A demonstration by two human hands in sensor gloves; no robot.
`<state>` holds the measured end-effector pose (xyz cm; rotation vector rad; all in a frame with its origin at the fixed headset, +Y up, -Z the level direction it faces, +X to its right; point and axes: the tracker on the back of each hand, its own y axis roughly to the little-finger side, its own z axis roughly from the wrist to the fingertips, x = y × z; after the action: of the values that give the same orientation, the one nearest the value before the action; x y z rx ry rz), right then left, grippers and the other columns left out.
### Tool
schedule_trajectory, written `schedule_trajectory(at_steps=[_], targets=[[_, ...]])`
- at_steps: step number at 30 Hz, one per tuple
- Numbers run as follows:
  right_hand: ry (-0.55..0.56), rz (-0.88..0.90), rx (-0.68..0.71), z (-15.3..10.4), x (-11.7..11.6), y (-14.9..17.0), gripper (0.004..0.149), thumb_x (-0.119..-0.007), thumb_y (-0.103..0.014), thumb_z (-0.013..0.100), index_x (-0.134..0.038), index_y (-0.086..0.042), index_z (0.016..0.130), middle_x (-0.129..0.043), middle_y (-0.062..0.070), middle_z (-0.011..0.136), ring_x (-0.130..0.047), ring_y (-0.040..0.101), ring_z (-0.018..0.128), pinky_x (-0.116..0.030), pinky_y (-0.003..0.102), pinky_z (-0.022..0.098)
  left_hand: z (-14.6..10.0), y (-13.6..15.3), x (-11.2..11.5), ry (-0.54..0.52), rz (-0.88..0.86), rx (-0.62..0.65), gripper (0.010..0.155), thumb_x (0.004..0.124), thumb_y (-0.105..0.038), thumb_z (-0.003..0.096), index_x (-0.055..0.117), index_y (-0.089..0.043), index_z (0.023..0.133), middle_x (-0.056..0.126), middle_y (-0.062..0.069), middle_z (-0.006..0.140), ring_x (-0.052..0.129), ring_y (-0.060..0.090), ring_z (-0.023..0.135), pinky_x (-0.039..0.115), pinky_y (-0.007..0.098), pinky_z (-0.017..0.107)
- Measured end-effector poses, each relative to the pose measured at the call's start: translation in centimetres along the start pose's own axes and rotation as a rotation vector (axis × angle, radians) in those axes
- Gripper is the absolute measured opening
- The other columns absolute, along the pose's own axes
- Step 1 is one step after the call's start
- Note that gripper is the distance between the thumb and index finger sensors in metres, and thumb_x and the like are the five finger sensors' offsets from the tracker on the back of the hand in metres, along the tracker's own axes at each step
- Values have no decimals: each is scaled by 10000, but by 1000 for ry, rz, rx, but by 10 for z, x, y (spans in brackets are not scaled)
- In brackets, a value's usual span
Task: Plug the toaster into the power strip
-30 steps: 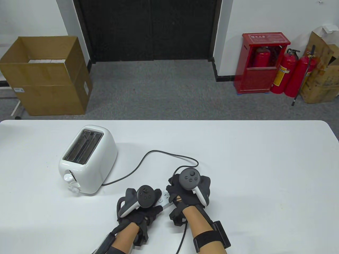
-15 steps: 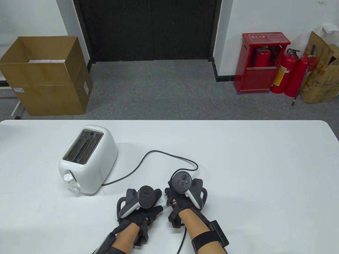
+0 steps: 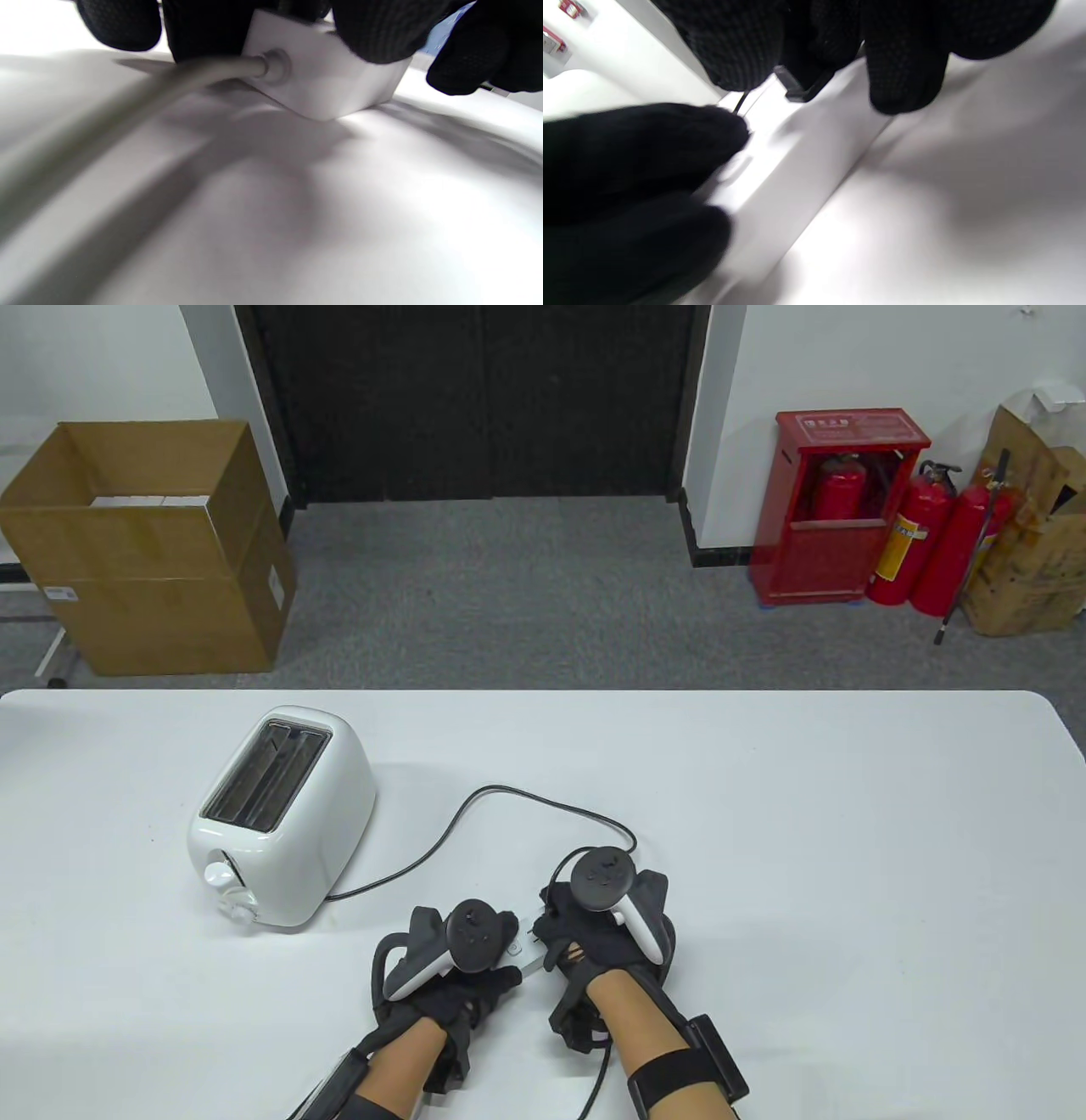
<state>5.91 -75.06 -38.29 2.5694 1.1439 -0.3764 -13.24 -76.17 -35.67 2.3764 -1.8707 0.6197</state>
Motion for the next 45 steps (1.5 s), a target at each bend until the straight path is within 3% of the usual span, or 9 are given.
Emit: schedule_trajectory(at_steps=[2,6,10,13,17,20,26,45], targets=[[38,-3,2,-11,12,1,668,-809,-409,415,-587,-193,1007,-642,160,1013,-844,470,649,-750,575,399,-1,-1,-5,90,17,-2,767,768,-511,462,399,-329,1109,616,75,1130,720,329,968,655,568,682],[167,-113,50,-27,36,-4,642,-804,-407,424,-622,-191,1000,-651,155,1033,-666,528,879,-601,701,557,-11,4,-26,-29,91,0,744,775,-516,453,469,-299,1097,649,53,1124,756,324,982,661,582,689],[340,-251,125,-42,52,-10,611,-798,-418,424,-677,-168,968,-643,137,1050,-468,502,1001,-431,751,633,-32,16,-54,-196,128,19,726,752,-543,453,503,-300,1090,640,41,1137,718,328,1034,633,598,712],[394,-315,184,-49,51,-11,636,-796,-441,423,-649,-201,993,-549,112,1111,-267,452,1059,-267,772,648,-47,32,-70,-321,148,23,742,748,-561,447,486,-310,1095,579,29,1172,621,335,1099,575,628,733],[383,-382,288,-53,38,-9,719,-807,-483,406,-533,-310,1047,-339,26,1193,-13,331,1056,-80,747,631,-57,50,-75,-373,154,31,815,720,-623,433,387,-325,1115,445,47,1216,421,377,1145,435,705,718],[398,-455,319,-53,27,-3,761,-803,-516,396,-468,-361,1062,-259,-4,1206,31,310,1047,-58,742,629,-58,63,-66,-345,209,7,877,660,-684,424,273,-325,1125,314,67,1235,281,414,1142,351,737,697],[339,-471,249,-44,20,10,791,-769,-550,400,-369,-409,1067,-153,-31,1201,94,290,1024,-14,728,615,-52,74,-46,-293,218,-7,917,591,-723,413,167,-320,1120,155,80,1229,96,437,1106,220,754,663],[311,-448,191,-40,15,21,773,-720,-553,417,-406,-301,1078,-200,4,1198,58,315,1027,-40,730,605,-51,74,-33,-248,246,10,938,565,-740,411,116,-306,1112,79,115,1209,79,449,1099,205,762,648]])
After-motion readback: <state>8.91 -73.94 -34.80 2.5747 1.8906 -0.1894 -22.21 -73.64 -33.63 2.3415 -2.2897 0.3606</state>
